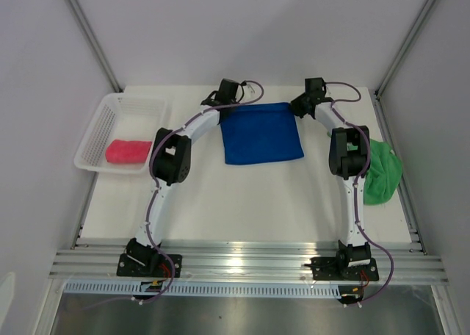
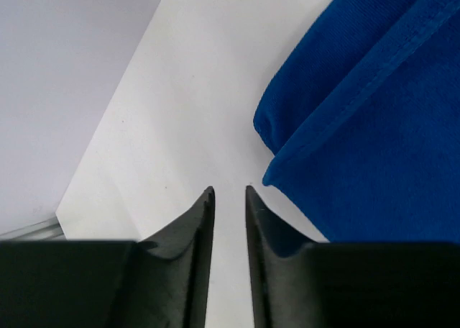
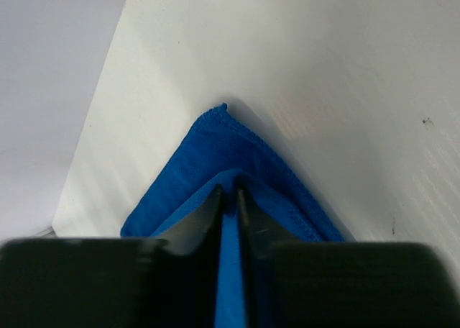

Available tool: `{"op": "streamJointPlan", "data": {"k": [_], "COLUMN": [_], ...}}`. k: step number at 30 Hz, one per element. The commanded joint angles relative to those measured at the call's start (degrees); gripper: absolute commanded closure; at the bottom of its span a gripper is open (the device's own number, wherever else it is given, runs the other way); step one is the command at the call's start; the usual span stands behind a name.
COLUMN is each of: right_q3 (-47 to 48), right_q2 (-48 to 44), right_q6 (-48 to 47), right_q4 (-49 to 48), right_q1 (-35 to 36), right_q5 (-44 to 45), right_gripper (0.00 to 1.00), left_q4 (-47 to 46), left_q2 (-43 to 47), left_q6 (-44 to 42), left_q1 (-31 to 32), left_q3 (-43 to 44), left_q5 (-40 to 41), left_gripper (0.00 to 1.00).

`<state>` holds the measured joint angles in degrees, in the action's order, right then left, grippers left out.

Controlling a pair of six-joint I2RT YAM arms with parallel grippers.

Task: Roll the towels
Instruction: Fold the towel

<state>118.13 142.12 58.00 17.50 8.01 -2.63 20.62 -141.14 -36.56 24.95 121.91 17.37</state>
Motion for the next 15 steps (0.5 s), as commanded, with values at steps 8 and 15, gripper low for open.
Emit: {"op": "streamJointPlan", "data": {"k": [8, 15], "right_q3": [7.02, 12.75], "right_q2": [0.53, -3.86], "right_q6": [-1.21, -11.58], "right_q4": [-1.50, 6.92], "right_q1": [-0.36, -2.20], "right_q5": [5.35, 7.64], "right_gripper": [0.46, 0.42], "left_q4": [-0.60, 18.29], "left_q2": [-0.64, 10.33], "left_q6": [-2.30, 4.47], "left_q1": [-0.43, -0.34], "left_q3": [6.05, 7.82], "left_q5": [3.91, -12.41], "left_gripper": [0.51, 0.28]}}
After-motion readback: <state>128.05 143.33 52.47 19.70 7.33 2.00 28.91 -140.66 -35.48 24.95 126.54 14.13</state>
